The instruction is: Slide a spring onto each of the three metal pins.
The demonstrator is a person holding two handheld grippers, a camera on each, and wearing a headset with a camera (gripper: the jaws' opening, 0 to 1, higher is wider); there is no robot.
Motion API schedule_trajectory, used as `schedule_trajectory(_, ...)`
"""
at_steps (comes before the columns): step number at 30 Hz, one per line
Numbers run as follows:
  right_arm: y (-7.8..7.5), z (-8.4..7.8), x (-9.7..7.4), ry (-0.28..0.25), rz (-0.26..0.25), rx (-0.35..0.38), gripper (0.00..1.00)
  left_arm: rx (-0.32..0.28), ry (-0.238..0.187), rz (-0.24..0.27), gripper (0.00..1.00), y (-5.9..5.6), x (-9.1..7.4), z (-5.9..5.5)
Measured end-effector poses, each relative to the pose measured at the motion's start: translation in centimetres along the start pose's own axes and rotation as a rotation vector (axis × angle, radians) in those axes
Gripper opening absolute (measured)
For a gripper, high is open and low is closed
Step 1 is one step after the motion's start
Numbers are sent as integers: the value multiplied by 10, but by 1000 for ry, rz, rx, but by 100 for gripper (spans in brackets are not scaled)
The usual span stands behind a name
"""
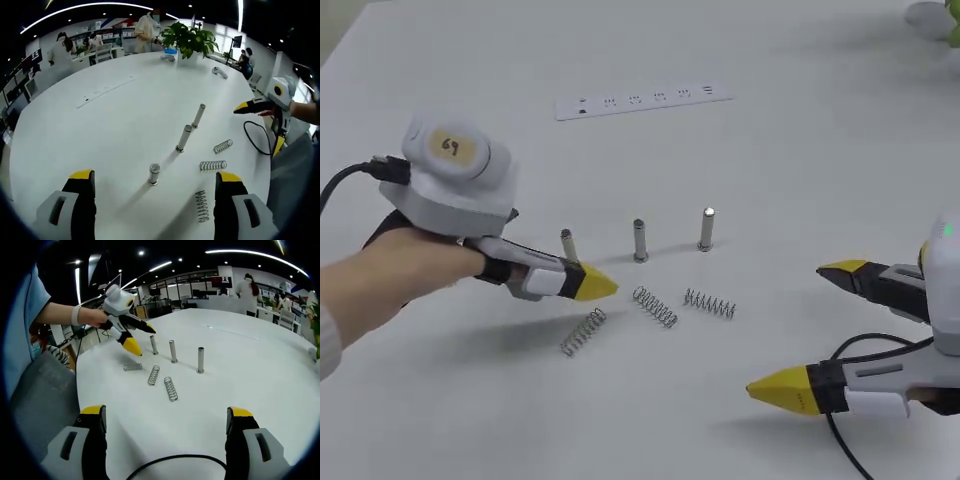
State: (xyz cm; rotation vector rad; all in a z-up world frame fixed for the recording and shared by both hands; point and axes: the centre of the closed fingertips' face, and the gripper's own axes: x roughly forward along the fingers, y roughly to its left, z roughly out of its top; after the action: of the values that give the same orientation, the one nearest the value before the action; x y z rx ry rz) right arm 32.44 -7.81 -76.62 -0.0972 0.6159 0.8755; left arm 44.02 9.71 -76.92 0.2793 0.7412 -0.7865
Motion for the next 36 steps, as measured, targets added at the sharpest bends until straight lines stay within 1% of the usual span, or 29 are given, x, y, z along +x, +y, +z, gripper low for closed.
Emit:
schedule_trajectory(4,1,1,0,0,0,-2,99,-6,-6,9,98,2,-1,-2)
schedule_trajectory(6,1,2,-1,-1,0,-5,99,-16,-14,5,98,2,-2,-2)
schedule_trajectory(7,1,2,-1,-1,0,-5,99,-25,-21,16,98,4,-4,-2)
schedule_trajectory(9,1,3,-1,-3,0,-8,99,-32,-33,22,97,4,-6,-2)
schedule_trajectory(10,1,4,-1,-4,-1,-9,99,-42,-43,37,97,7,-7,-2)
schedule_trajectory(11,1,4,-1,-4,-1,-9,99,-43,-53,33,97,5,-8,-2)
schedule_trajectory(12,1,5,-1,-5,-1,-11,99,-45,-54,36,96,5,-9,-4)
schedule_trajectory(15,0,7,-2,-9,-2,-14,99,-47,-76,46,95,4,-14,-6)
schedule_trajectory(19,-2,10,-3,-14,-9,-21,100,-45,-110,56,94,2,-20,-5)
schedule_trajectory(20,-2,11,-3,-15,-10,-22,100,-43,-126,50,94,0,-23,-5)
schedule_trajectory(23,-3,12,-4,-13,-10,-30,100,-39,-143,51,92,-2,-27,-6)
schedule_trajectory(28,-2,16,-5,-16,-11,-38,100,-41,-183,48,91,-7,-33,-7)
schedule_trajectory(29,-2,16,-5,-16,-11,-40,100,-41,-183,47,91,-8,-33,-8)
schedule_trajectory(33,-1,18,-6,-17,-12,-44,100,-22,-211,36,89,-16,-38,-9)
schedule_trajectory(36,0,18,-7,-16,-12,-47,100,-22,-222,28,87,-19,-42,-13)
